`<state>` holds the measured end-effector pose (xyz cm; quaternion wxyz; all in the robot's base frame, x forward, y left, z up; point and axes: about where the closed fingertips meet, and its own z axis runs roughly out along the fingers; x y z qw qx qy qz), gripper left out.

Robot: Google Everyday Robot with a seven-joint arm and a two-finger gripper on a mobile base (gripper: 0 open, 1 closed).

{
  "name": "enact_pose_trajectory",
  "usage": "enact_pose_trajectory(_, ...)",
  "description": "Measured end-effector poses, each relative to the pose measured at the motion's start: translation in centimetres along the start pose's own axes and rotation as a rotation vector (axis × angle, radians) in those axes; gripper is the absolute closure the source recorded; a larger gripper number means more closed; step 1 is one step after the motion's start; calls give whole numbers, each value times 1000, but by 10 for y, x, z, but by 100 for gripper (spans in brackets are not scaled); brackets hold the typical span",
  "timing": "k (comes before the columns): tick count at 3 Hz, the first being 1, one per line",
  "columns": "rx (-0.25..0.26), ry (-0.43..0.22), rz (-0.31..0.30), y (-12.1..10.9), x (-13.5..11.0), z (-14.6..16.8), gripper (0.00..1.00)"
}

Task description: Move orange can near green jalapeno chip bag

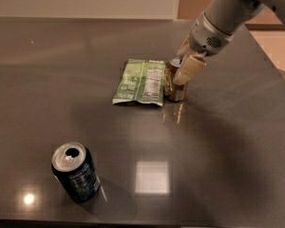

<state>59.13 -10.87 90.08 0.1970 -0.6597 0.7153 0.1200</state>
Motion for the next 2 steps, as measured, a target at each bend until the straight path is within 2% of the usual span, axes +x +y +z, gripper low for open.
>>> enact_pose_trajectory(1, 1, -2, -1, -1, -1, 2, 0)
enact_pose_trajectory(2, 1, -2, -1, -1, -1, 2, 0)
